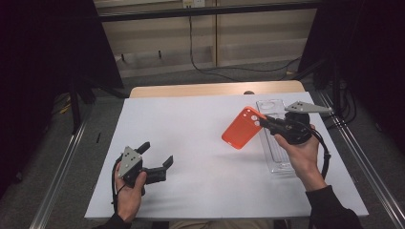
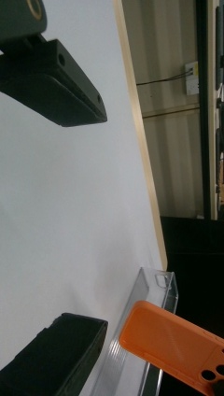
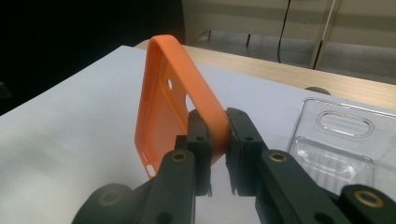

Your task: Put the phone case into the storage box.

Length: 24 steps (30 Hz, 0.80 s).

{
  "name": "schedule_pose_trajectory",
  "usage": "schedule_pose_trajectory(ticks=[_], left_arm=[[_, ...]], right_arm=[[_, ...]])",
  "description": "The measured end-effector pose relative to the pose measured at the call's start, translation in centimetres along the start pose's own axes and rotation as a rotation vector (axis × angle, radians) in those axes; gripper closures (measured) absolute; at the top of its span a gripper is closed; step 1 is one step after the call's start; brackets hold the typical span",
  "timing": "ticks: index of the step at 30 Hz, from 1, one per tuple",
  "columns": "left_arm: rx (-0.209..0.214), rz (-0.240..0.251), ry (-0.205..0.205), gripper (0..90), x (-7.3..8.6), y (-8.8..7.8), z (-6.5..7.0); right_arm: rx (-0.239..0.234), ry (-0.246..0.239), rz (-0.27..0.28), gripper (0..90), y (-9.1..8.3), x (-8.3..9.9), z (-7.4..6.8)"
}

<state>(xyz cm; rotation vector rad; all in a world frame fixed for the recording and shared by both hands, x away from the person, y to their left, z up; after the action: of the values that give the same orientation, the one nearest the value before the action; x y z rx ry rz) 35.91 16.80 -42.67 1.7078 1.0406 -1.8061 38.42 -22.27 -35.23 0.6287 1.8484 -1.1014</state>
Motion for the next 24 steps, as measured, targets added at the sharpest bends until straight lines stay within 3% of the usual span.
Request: schedule_pose_trajectory(ticks=[7, 13, 14, 18, 24], left_arm=[[0.004, 0.011, -0.011, 2.1, 0.6, -1.0, -0.5], [-0.074, 0.010, -0.022, 2.1, 1.7, -1.9, -2.2], [-0.058, 0.008, -0.024, 2.0, 1.9, -2.1, -2.4], [-0.080, 0.007, 0.003, 1.6, 2.3, -2.6, -2.7], [-0.073, 0.002, -0.014, 2.6, 2.3, -2.5, -2.4]], right_arm=[[0.021, -0.008, 0.018, 80.8, -0.4, -0.7, 0.8], [0.042, -0.018, 0.026, 80.8, -0.7, -1.2, 1.5], [0.043, -0.017, 0.030, 80.8, -0.7, -1.2, 1.6], [0.054, -0.026, 0.029, 80.8, -0.9, -1.4, 1.9], [0.079, -0.037, 0.046, 80.7, -1.2, -2.2, 2.8]])
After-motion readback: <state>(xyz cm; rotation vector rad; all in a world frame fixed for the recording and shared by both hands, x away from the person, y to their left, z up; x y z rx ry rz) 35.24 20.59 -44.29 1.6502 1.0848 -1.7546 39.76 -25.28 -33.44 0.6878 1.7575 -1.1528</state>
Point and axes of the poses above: each handheld gripper's, and its own axes: y roughly forward along the jaws, x roughly out of its underside, z roughly to its right, the point moved 5 cm from there along y, roughly forward along the jaws, and after that the axes turned 5 degrees about y, right-handed, at the moved point
